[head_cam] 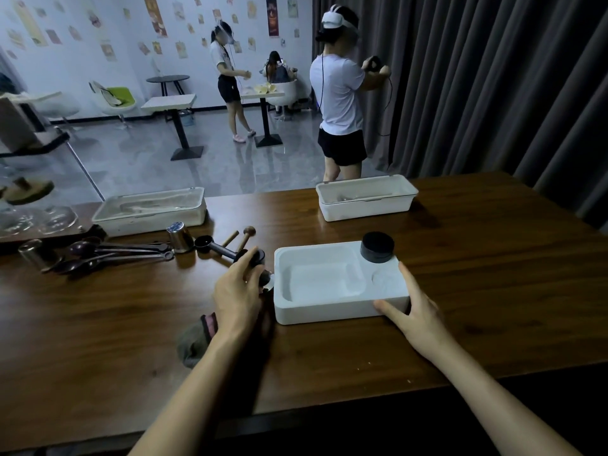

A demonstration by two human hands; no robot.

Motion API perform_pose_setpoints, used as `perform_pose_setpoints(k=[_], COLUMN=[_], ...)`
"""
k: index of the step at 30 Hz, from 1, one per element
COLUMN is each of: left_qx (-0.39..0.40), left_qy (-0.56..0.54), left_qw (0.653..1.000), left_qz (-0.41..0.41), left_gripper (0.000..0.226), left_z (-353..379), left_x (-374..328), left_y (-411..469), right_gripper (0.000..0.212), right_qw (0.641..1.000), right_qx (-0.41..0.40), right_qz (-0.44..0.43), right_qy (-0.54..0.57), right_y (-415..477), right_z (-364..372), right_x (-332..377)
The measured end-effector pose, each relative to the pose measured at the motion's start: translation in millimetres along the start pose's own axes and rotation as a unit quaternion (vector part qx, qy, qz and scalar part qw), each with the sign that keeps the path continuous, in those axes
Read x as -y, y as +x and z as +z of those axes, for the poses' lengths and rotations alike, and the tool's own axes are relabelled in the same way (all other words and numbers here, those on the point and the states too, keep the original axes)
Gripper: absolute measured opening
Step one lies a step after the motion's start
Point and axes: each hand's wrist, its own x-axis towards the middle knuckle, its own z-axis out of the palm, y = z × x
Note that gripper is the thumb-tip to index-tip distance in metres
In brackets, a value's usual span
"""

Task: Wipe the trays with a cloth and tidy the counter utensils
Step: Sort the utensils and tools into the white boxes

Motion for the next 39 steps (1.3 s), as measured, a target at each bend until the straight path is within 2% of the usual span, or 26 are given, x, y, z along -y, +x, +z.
perform_pose_setpoints(k=[5, 11, 18, 24, 27, 32, 39], left_qx=[-0.096, -0.104, -0.006, 0.065, 0.070, 0.053, 0.072], left_qy=[0.020, 0.000, -0.096, -0.054, -0.041, -0.015, -0.011], left_qw=[0.993, 0.975, 0.978, 0.971, 0.971, 0.976, 0.976], left_qz=[0.071, 0.196, 0.187, 0.223, 0.225, 0.211, 0.207], left_gripper=[0.036, 0.036, 0.033, 0.033, 0.034, 0.032, 0.034], left_z=[-3.5, 14.3, 76.6, 117.4, 128.5, 129.8, 130.1], left_x=[-15.0, -46.7, -91.4, -121.5, -126.4, -118.9, -116.9], left_y=[-2.1, -19.4, -66.6, -84.8, -88.5, -84.6, -84.2], right_gripper=[0.087, 0.089, 0.091, 0.085, 0.086, 0.085, 0.071], right_qw=[0.998, 0.998, 0.995, 0.993, 0.991, 0.980, 0.978], right_qx=[0.048, 0.048, 0.038, 0.032, 0.030, 0.050, 0.027], right_qz=[-0.029, -0.032, -0.081, -0.108, -0.112, -0.091, -0.121], right_qy=[0.007, 0.039, 0.032, 0.044, 0.060, 0.173, 0.171], right_y=[5.4, 11.1, 16.2, 20.7, 23.1, 22.7, 22.9], right_z=[-16.8, -18.5, -12.0, -12.2, -12.0, -14.1, -10.0], right_x=[-6.2, -16.2, -26.7, -33.7, -36.5, -31.5, -32.2])
